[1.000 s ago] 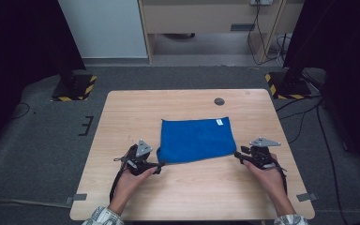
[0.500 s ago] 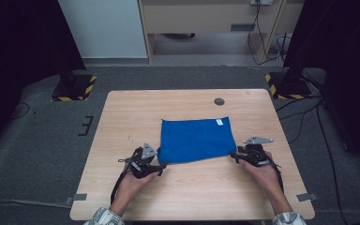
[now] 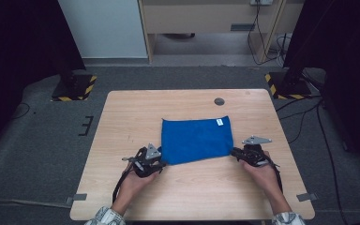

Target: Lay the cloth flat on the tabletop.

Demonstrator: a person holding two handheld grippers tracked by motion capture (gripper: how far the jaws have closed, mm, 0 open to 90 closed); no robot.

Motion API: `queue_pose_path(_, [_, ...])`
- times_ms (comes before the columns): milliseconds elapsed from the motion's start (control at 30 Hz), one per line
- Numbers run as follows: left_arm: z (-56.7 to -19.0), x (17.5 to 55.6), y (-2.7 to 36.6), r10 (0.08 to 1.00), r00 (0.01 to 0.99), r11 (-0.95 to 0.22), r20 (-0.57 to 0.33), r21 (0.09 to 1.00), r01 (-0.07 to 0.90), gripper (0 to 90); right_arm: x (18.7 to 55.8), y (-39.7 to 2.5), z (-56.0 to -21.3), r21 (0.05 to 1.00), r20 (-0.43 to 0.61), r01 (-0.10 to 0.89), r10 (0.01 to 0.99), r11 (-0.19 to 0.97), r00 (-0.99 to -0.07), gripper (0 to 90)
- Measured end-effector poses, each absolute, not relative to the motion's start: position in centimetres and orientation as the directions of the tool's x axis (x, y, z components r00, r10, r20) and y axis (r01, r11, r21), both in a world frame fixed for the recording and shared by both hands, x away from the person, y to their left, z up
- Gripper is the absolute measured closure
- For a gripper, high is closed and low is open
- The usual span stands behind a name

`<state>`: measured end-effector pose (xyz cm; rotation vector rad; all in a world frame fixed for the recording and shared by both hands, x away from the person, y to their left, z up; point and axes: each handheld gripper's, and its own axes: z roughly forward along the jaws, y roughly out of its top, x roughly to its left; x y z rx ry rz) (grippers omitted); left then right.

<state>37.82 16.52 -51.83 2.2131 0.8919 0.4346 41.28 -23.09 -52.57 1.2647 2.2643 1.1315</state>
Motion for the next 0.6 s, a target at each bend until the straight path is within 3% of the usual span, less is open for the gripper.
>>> queue_pose_path(133, [-52.1, 38.2, 16.5, 0.700, 0.713, -0.525, 0.037, 0.704, 0.479, 74.2, 41.3, -23.1, -52.5, 0.760, 0.109, 0.577, 0.816, 0.299, -0.567, 87.8])
queue_pose_path(333, [-52.1, 38.3, 16.4, 0.692, 0.721, -0.528, 0.026, 0.700, 0.481, 86.1, 40.9, -23.3, -52.2, 0.763, 0.116, 0.573, 0.810, 0.298, -0.575, 89.2])
queue_pose_path(600, [-51.4, 37.2, 17.0, 0.691, 0.723, -0.498, -0.013, 0.716, 0.489, 88.0, 39.3, -24.2, -51.4, 0.761, 0.138, 0.584, 0.810, 0.281, -0.570, 89.4])
